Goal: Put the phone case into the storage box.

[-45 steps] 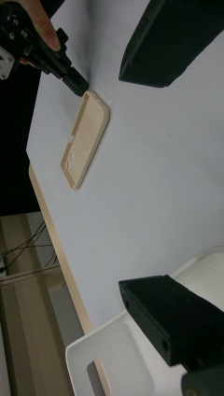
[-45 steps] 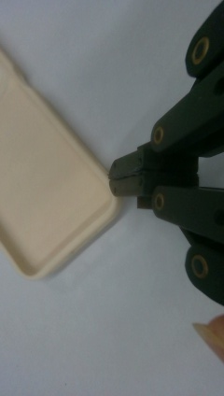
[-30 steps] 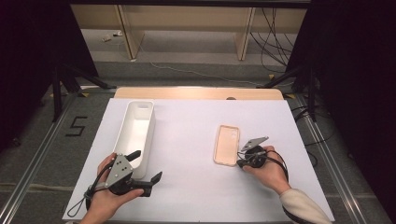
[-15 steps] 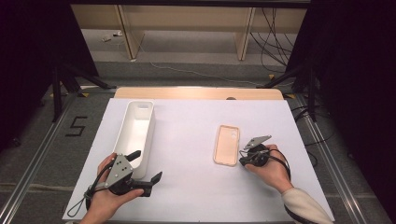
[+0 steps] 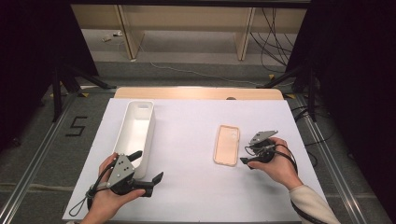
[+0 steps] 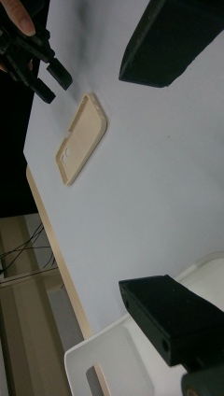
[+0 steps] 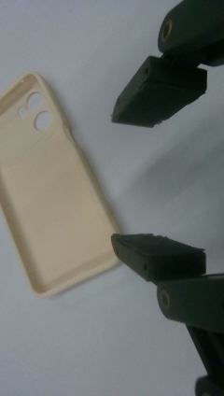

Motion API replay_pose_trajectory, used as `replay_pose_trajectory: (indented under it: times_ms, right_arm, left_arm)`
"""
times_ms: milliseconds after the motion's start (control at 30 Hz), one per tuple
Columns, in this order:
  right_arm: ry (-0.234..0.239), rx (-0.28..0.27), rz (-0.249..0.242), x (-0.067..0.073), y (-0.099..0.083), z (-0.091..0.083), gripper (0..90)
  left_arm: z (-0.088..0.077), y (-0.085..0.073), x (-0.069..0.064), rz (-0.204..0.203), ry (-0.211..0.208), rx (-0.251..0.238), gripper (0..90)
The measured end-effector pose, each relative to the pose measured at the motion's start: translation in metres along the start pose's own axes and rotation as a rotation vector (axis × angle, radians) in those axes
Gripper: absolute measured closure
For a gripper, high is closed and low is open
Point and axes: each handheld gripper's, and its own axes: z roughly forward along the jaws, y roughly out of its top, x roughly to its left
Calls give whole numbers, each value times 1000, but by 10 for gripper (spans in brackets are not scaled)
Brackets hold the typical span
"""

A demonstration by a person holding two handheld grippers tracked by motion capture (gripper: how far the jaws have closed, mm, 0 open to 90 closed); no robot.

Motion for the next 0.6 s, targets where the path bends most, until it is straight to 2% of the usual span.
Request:
replay_pose_trajectory:
  times_ms: [133, 333, 467, 600]
  right_arm:
    - [14, -19, -24, 4, 6, -6, 295]
    - [19, -46, -55, 13, 14, -12, 264]
    - [24, -34, -77, 18, 18, -13, 253]
    - [13, -5, -132, 26, 27, -14, 251]
  left_arm:
    - [0, 0, 0, -2, 0, 0, 15]
    - [-2, -1, 0, 1, -2, -1, 15]
    - [-3, -1, 0, -1, -1, -5, 16]
    - [-4, -1, 0, 2, -2, -7, 16]
